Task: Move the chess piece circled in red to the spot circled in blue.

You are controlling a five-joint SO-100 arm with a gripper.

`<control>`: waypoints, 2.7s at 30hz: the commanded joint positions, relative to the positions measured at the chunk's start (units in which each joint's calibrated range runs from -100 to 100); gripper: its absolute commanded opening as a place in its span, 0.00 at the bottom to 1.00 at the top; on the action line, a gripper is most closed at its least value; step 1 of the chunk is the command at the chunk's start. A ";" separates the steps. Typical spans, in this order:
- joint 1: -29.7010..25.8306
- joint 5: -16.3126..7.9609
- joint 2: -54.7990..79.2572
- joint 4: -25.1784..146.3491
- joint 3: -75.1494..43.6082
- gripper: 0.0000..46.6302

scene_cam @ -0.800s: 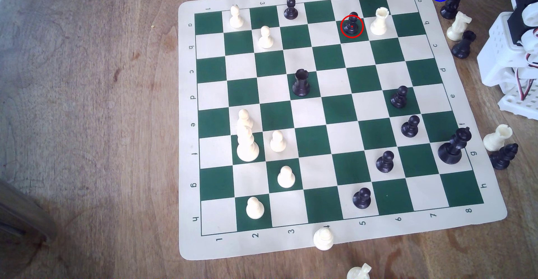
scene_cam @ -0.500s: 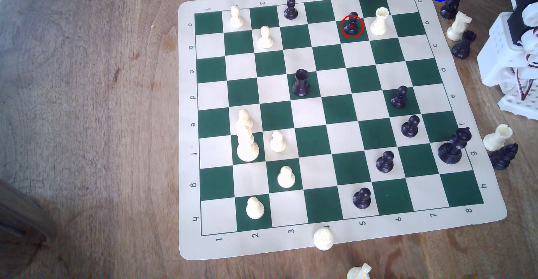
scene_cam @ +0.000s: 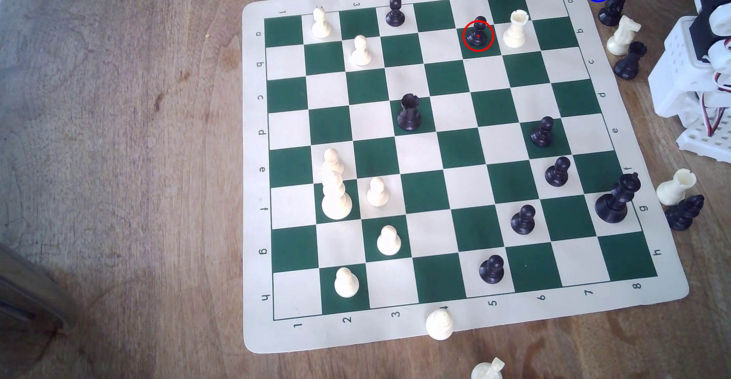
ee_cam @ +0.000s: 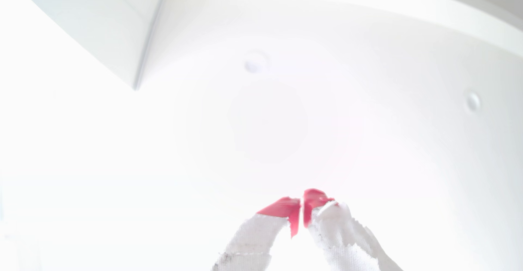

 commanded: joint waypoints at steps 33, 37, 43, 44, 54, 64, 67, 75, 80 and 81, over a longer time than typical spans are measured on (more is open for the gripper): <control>4.30 5.37 3.37 127.15 -10.61 0.06; 9.46 3.91 20.00 140.83 -25.84 0.19; 13.22 3.66 38.51 146.64 -37.54 0.13; 13.61 3.66 40.80 147.05 -39.08 0.13; 16.81 1.81 67.54 148.85 -55.58 0.23; 20.25 2.30 79.09 145.58 -60.56 0.28; 21.35 2.59 80.62 144.18 -60.47 0.29; 20.49 2.49 81.12 143.53 -57.57 0.28; 19.47 2.25 81.29 144.18 -56.58 0.26; 19.32 2.25 81.38 144.10 -56.30 0.26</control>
